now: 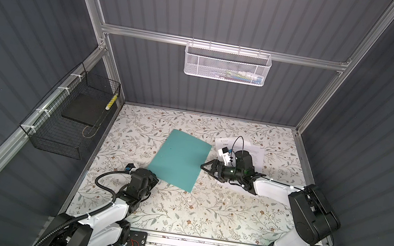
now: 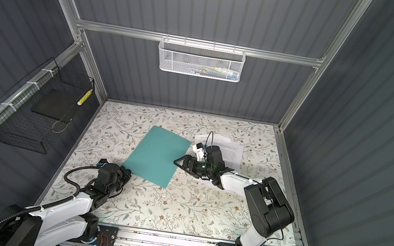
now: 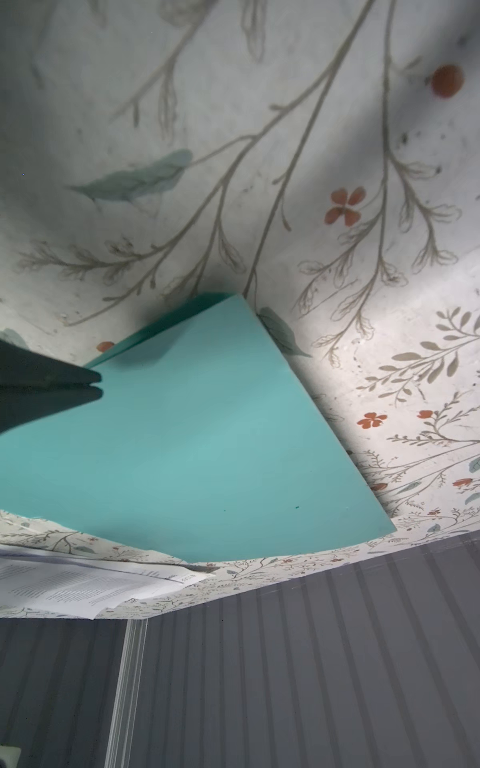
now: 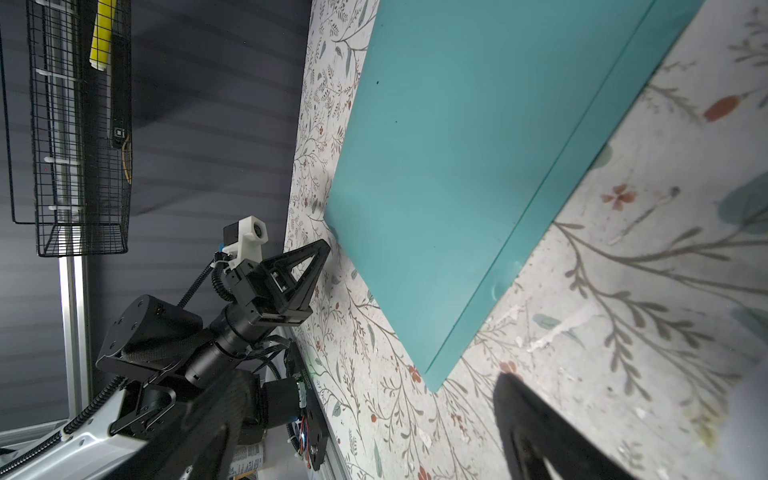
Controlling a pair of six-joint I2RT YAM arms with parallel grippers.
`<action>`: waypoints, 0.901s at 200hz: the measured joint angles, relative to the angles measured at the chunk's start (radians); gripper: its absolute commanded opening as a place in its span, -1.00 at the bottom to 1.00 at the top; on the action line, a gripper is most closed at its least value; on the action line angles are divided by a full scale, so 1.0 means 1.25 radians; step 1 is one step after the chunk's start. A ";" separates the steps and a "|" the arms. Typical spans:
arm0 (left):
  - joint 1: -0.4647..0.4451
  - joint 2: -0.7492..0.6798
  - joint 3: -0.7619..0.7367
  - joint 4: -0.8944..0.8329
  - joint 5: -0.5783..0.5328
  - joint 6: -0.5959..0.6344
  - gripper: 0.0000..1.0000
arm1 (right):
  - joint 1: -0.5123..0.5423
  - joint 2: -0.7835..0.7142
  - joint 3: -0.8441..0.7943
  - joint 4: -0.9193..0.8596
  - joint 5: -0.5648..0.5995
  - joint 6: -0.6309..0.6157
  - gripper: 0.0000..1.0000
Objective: Put the files into the folder
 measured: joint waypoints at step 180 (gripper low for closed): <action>0.023 0.073 0.002 0.066 0.033 0.007 -0.20 | 0.005 0.132 0.249 -0.197 0.056 -0.110 0.85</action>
